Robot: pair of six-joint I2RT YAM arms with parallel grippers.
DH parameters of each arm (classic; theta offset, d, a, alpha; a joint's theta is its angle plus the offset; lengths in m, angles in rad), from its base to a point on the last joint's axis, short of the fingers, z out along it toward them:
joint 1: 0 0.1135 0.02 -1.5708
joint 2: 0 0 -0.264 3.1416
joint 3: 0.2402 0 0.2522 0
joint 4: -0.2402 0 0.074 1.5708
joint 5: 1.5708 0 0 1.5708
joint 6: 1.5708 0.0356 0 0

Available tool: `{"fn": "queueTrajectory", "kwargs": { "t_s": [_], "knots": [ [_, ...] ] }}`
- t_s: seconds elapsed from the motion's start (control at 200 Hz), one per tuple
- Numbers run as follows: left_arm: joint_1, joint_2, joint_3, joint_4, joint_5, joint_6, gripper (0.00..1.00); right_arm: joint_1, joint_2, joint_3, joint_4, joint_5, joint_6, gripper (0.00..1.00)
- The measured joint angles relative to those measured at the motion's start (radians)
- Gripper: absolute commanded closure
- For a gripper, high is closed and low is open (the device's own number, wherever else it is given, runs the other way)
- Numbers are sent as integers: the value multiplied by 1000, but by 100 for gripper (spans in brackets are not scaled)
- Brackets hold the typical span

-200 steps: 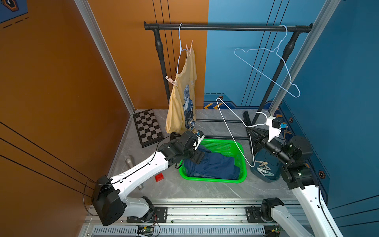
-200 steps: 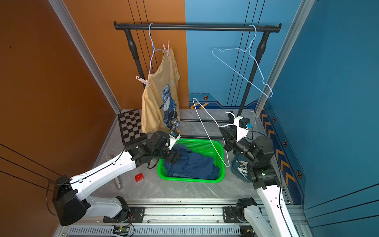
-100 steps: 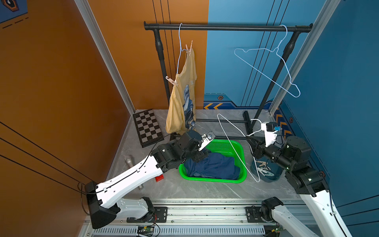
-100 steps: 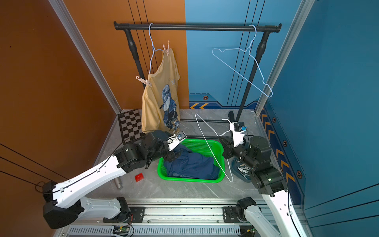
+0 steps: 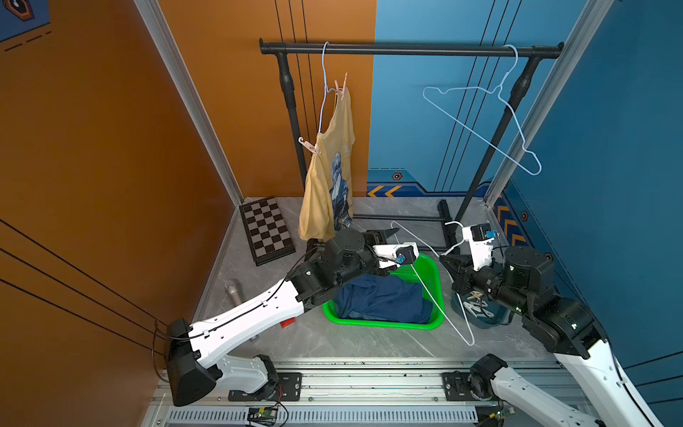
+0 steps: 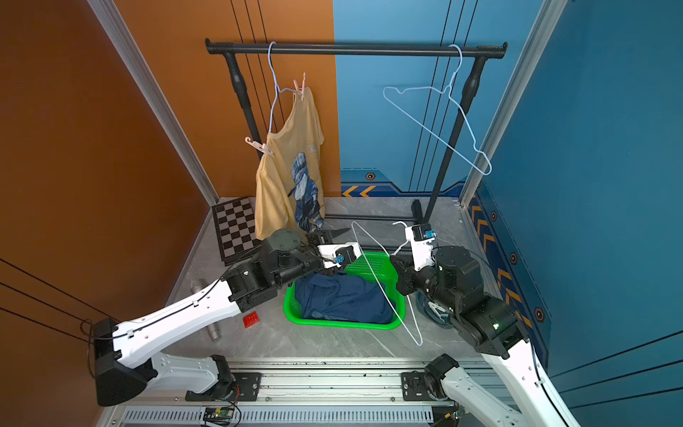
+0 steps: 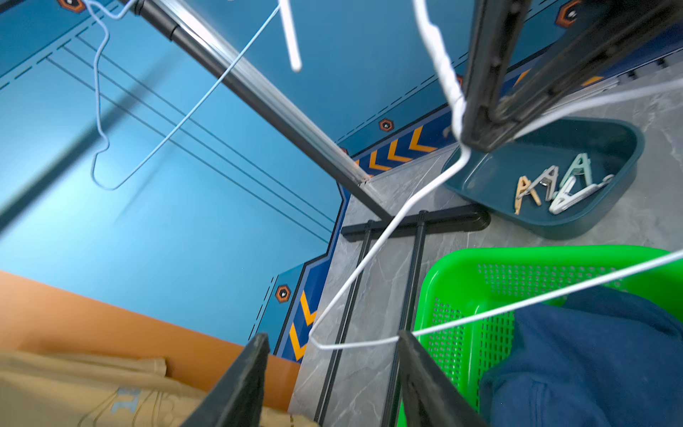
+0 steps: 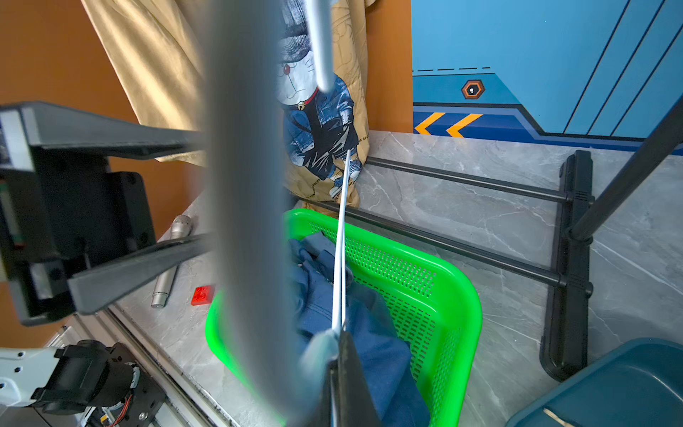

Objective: Remove the clothespins securing t-shirts to the hanger
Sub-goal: Place the hanger on the clothes rail.

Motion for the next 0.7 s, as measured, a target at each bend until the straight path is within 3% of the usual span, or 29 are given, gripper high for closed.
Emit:
{"fn": "queueTrajectory", "kwargs": {
  "t_s": [0.315, 0.701],
  "knots": [
    [-3, 95, 34, 43, 126, 9, 55, 82, 36, 25, -25, 50, 4, 100],
    [-4, 118, 40, 48, 147, 9, 60, 159, 62, 45, -27, 103, 4, 100]
  ]
}}
